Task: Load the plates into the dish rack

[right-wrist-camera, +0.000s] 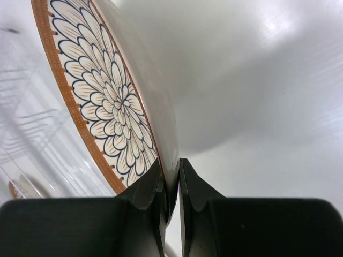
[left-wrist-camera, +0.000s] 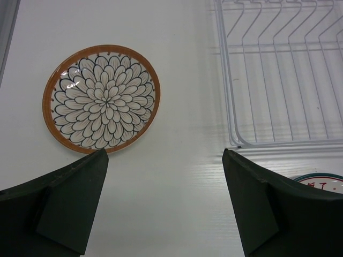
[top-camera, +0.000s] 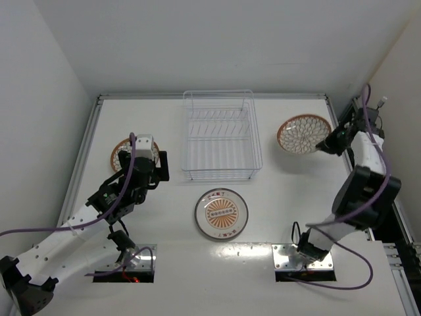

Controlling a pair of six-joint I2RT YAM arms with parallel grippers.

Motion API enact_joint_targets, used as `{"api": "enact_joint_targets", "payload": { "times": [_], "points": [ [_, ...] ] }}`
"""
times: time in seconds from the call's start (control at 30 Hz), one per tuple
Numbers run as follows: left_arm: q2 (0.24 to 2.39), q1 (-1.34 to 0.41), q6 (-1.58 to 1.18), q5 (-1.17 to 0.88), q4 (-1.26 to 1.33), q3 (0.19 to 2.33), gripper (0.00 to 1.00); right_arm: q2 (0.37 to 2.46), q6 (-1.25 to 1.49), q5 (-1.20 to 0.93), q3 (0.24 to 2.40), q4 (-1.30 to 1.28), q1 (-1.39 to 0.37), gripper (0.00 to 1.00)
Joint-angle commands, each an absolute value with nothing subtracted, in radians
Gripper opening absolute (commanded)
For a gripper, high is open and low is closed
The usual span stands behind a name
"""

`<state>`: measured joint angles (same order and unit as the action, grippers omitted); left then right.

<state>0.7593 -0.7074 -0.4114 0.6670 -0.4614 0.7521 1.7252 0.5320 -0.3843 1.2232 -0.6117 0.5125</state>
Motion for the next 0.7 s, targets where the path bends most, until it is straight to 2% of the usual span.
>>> {"api": "enact_joint_targets", "payload": {
  "times": [0.0,0.27,0.37,0.57,0.67],
  "points": [
    [0.77,-0.693,-0.41,0.667,-0.422,0.75,0.86,1.439,0.664,-0.22,1.36,-0.555,0.402,0.0],
    [0.77,-0.693,-0.41,0.667,-0.422,0.75,0.86,1.597,0.635,0.276,1.848,-0.773,-0.01,0.0],
    [0.77,-0.693,-0.41,0.676,-0.422,0.75,0.86,1.744,0.611,0.441,2.045,-0.883,-0.139,0.0],
    [0.77,-0.693,-0.41,0.676,-0.422,0.75,0.86,1.978,0.566,0.722,2.316,-0.977,-0.296,0.0],
    [0.779,-0.693,-0.41,0.676,-0.422,0.75,0.86,2.02,0.546,0.782,2.342,-0.986,-0.321,0.0]
  ]
}}
